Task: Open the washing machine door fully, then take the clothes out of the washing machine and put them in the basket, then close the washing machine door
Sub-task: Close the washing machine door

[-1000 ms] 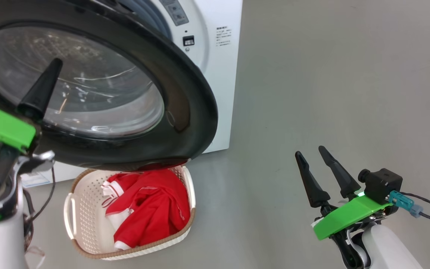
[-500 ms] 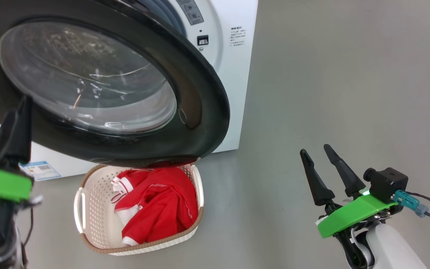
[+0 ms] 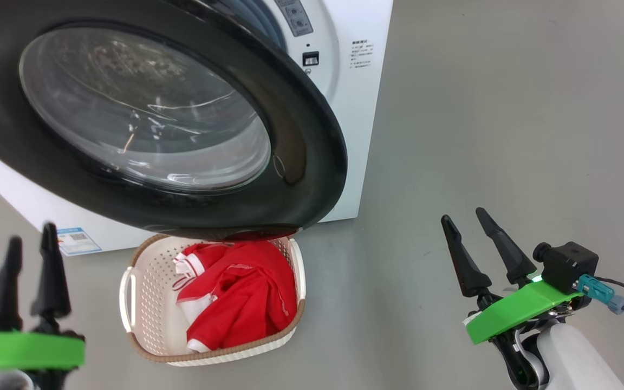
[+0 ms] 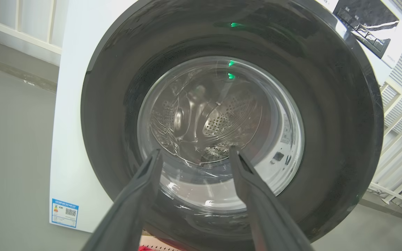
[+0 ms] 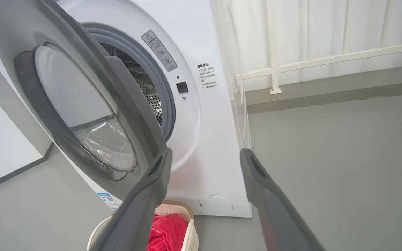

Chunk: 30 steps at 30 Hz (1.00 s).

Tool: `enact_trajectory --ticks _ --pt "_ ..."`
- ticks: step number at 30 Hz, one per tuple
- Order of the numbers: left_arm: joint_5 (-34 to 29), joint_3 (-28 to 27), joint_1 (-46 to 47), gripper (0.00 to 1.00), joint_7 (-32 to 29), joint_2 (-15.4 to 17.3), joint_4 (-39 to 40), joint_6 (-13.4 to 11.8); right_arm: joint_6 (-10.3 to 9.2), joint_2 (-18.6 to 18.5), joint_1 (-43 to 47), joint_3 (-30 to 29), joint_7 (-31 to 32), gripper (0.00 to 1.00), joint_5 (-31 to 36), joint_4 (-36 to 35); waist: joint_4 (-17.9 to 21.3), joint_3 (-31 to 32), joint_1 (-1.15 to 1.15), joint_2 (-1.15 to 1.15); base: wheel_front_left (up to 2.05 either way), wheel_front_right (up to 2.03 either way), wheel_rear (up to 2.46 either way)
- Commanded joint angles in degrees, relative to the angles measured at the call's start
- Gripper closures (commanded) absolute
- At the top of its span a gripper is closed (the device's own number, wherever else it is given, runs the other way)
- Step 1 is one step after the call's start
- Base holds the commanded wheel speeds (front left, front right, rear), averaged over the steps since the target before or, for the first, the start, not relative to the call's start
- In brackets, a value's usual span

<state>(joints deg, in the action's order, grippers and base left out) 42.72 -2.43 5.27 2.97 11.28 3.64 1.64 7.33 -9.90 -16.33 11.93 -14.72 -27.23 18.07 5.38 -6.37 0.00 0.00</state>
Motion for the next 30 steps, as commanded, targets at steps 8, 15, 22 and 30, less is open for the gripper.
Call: enact_trajectory --ticks 8,15,22,30 --pt "-3.4 -1.1 -2.3 0.0 6.3 -0.6 -1.9 0.6 0.16 -0.6 0.4 0.9 -0.3 0.0 0.7 -1.7 -0.6 0.0 0.0 0.0 0.0 0.0 0.0" --pt "-10.9 0.1 -3.9 0.0 10.9 -0.8 -4.3 -0.4 0.16 -0.9 0.5 0.9 -0.3 0.0 0.7 -1.7 -1.0 0.0 0.0 0.0 0.0 0.0 0.0" --pt "-15.7 0.9 -4.4 0.0 11.9 -2.5 -5.6 -1.1 0.16 -0.9 0.4 1.0 -0.3 0.0 0.7 -1.6 -1.3 -0.2 0.0 0.0 0.0 0.0 0.0" --pt "-19.2 0.0 -4.4 0.0 12.0 -4.1 -5.6 -0.7 0.16 -1.1 0.3 1.1 -0.3 0.0 0.6 -1.6 -1.5 -0.4 0.0 0.0 0.0 0.0 0.0"
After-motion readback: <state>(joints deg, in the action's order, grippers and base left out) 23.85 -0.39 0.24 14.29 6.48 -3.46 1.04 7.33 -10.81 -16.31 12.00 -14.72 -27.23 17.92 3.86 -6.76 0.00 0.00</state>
